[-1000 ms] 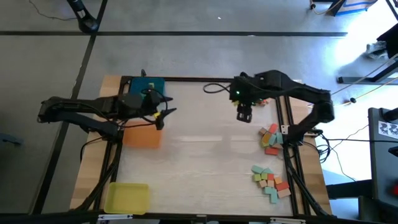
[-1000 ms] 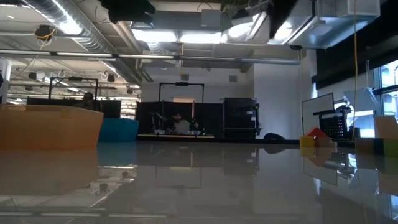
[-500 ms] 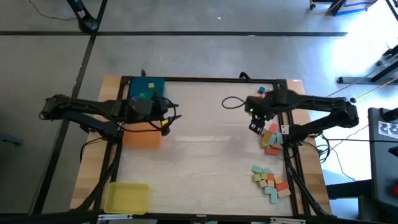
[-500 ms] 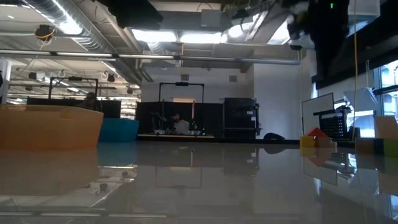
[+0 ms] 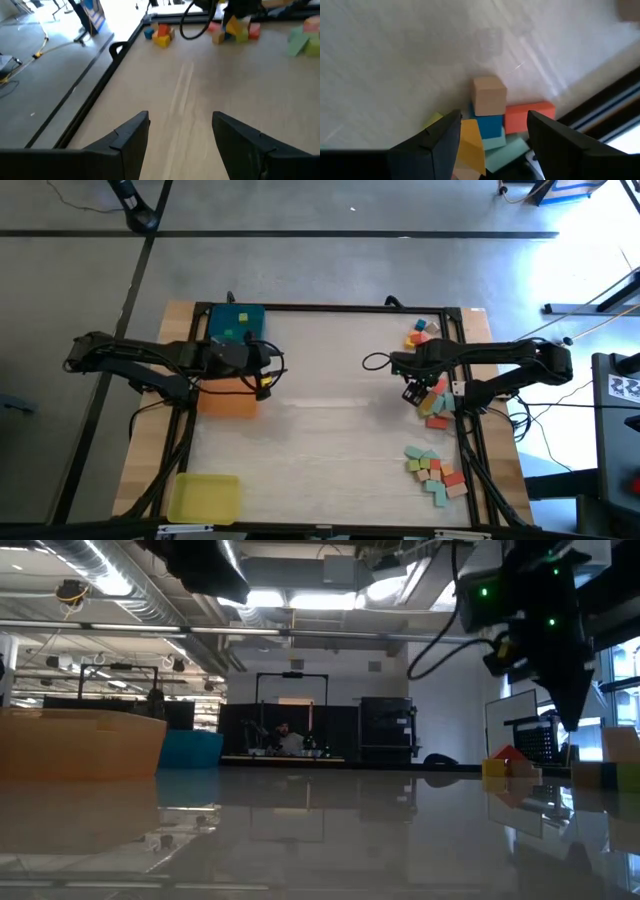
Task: Sort blocks by size
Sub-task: Put the light brown cube block into the blue bin
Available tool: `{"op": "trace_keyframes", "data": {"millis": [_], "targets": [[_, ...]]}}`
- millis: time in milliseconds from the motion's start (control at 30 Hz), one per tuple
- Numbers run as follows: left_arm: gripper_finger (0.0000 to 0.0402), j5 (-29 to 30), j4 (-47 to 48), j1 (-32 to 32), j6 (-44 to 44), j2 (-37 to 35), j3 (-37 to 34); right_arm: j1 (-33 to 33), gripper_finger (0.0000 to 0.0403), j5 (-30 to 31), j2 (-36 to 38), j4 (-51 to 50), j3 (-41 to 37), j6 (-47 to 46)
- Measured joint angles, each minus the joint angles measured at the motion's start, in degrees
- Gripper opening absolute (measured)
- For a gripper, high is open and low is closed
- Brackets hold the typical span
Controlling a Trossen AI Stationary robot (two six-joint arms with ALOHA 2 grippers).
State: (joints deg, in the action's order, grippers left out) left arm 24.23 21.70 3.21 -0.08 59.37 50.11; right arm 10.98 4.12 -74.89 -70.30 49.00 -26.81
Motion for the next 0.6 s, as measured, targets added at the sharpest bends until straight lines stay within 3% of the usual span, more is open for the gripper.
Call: {"op": "trace_keyframes", "data": {"millis": [400,600], "targets": [[0.0205,0.0,3.2,3.0,0.4,-1.8,-0.3,4.9,0.0227,-2.0,0.0,3.8,-5.4,0.7],[0.0205,0.0,-4.5,2.9,-0.3,-8.5,-9.3,4.8,0.0227,-3.0,0.0,7.7,-8.2,0.7]]}}
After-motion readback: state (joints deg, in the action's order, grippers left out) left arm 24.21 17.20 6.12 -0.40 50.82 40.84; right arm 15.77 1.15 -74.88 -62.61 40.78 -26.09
